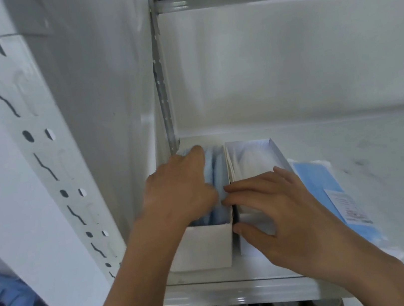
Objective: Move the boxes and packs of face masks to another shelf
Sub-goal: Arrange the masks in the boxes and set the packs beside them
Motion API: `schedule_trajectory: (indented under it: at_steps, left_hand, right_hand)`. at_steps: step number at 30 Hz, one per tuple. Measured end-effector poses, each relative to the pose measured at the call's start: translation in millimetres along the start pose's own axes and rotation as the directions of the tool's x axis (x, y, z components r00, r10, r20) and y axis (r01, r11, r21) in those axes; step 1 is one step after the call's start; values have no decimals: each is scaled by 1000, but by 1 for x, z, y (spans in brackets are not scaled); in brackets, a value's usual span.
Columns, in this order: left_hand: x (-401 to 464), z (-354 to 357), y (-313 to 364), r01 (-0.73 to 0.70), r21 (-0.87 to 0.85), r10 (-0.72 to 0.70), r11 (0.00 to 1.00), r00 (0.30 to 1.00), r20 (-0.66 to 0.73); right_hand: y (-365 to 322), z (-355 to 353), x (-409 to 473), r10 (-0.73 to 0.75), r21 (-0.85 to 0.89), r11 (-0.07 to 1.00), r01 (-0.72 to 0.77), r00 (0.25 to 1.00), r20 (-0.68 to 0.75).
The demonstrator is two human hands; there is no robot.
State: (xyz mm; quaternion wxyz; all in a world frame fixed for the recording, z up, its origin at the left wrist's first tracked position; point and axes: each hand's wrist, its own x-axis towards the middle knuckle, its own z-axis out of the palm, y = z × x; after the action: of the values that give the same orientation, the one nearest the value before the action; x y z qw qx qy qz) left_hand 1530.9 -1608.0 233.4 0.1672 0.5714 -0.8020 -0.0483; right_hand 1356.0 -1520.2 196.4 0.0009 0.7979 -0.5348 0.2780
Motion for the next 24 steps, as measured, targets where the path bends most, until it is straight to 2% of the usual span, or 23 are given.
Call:
schedule_trajectory:
  at_steps: [2, 3, 5, 8, 10, 12, 14, 15, 17, 21, 24]
  left_hand:
    - [-1, -3, -6, 28, -153, -41, 988, 995, -85]
    - [-2, -3, -6, 36, -165, -55, 986, 992, -113]
    - [-7, 1, -6, 36, -46, -42, 998, 990, -137]
    - [-14, 17, -8, -41, 232, 74, 972, 988, -136]
    - [-17, 16, -10, -81, 249, 140, 965, 963, -232]
    - [-16, 9, -8, -187, 225, 253, 956, 915, -316]
    - [-13, 4, -4, -333, 169, 367, 928, 896, -249]
    - [-12, 4, -2, -354, 106, 368, 929, 912, -182]
    - [-9, 7, 0, -320, 34, 322, 947, 941, -103]
    - [-2, 12, -5, -254, 44, 257, 966, 961, -106]
    - [5, 9, -8, -222, 74, 224, 972, 975, -11]
  right_hand:
    - [-1, 0, -1, 1, 14, 1000, -1, 1000, -1]
    - [-1, -1, -1, 1, 23, 1000, -1, 1000, -5]
    - [-1, -1, -1, -1, 31, 1000, 1, 1000, -13]
    - [-2, -2, 0, 2, 26, 1000, -2, 1000, -16]
    - [-3, -2, 0, 5, 18, 1000, -4, 1000, -13]
    - [-3, -2, 1, 4, 17, 1000, -4, 1000, -6]
    - [-3, -2, 2, -2, 16, 1000, 2, 1000, 12]
    - [-3, -2, 2, -4, 17, 1000, 3, 1000, 26]
    - [-3, -3, 2, -6, 18, 1000, 6, 999, 35]
    - [-2, -4, 2, -11, 30, 1000, 9, 999, 37]
    - [0, -4, 2, -2, 42, 999, 1, 1000, 26]
